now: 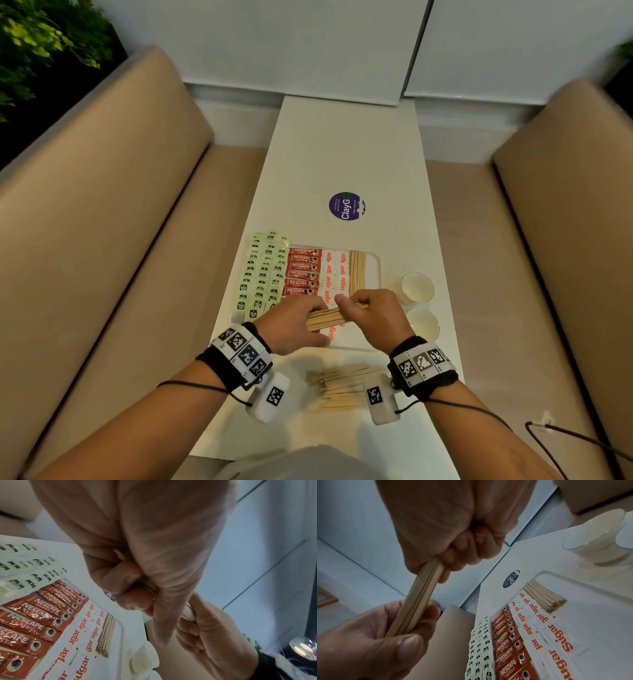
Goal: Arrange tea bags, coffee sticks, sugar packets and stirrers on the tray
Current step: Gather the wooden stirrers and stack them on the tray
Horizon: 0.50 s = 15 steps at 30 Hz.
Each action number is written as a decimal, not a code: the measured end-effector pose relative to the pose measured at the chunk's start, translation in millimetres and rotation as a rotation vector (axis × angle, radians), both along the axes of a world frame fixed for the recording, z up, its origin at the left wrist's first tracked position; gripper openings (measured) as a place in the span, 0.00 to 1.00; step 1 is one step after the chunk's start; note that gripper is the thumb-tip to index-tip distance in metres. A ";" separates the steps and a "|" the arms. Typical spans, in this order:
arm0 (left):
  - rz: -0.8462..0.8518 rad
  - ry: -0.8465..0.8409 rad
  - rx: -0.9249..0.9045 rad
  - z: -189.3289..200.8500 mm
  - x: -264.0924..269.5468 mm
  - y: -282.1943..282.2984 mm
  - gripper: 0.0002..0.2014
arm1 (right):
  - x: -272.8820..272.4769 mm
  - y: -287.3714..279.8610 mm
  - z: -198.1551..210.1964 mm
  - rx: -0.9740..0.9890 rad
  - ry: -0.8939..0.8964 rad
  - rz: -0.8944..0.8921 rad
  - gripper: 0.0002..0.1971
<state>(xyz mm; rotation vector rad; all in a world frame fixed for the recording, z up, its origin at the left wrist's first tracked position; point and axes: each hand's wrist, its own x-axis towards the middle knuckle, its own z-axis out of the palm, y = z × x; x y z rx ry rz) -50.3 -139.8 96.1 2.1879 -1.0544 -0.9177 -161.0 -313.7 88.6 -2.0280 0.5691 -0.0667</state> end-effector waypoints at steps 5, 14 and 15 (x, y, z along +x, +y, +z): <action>0.165 0.286 -0.113 1.6 11.9 9.7 0.23 | -1.4 -4.4 2.7 0.009 -0.033 -0.063 0.15; 0.582 0.231 -0.252 3.6 2.9 -13.6 0.31 | 1.6 16.9 11.8 0.038 -0.092 0.018 0.20; 0.618 0.209 -0.255 2.6 4.1 -15.1 0.29 | 0.3 18.8 12.9 0.033 -0.078 0.049 0.21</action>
